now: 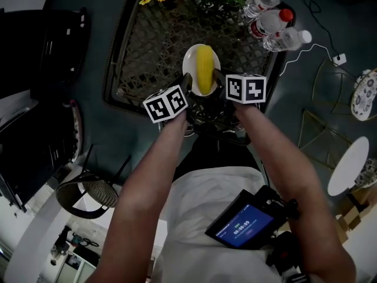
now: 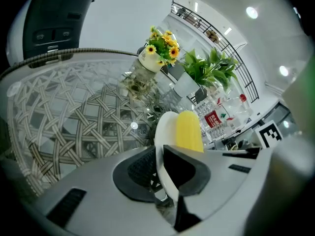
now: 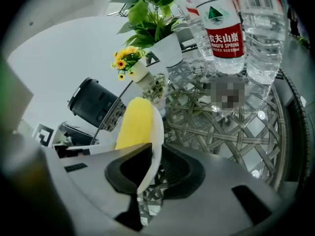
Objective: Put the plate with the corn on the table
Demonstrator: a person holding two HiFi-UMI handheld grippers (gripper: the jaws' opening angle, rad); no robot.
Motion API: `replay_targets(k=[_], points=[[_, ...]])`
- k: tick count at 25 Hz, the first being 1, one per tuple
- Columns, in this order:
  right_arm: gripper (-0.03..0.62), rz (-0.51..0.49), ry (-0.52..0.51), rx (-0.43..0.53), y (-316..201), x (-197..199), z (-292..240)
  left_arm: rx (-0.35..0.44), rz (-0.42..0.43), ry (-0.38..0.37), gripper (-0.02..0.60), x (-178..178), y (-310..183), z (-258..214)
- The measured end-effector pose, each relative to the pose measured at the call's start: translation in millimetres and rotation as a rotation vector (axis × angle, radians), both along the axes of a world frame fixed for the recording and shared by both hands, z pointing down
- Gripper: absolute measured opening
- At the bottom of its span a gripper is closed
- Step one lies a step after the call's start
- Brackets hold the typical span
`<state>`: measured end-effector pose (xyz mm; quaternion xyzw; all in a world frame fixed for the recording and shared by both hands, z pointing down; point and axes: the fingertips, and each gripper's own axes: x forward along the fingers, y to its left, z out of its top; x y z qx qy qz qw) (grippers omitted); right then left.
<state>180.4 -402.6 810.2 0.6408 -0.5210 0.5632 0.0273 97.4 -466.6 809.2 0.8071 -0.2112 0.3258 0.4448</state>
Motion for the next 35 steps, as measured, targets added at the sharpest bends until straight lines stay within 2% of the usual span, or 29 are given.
replay_targets(k=[5, 11, 14, 21, 29, 30, 35], points=[[0.052, -0.04, 0.055, -0.02, -1, 0, 1, 0.022, 0.037, -0.031, 0.046, 2, 2, 0], [0.052, -0.061, 0.067, 0.016, 0, -1, 0, 0.028, 0.04, 0.011, 0.064, 0, 2, -3], [0.054, -0.066, 0.084, 0.027, 0, 2, -1, 0.06, 0.031, 0.035, 0.091, -2, -5, -10], [0.055, -0.032, 0.153, 0.058, 9, 13, -10, 0.121, -0.017, 0.045, 0.091, -26, -18, -21], [0.05, -0.075, 0.195, 0.078, 33, 12, -33, 0.148, -0.024, 0.057, 0.089, -49, 14, -37], [0.006, -0.084, 0.195, 0.083, 37, 11, -37, 0.159, -0.019, 0.052, 0.089, -53, 18, -41], [0.006, -0.129, 0.174, 0.148, 49, 1, -63, 0.226, -0.018, 0.02, 0.087, -76, 38, -64]])
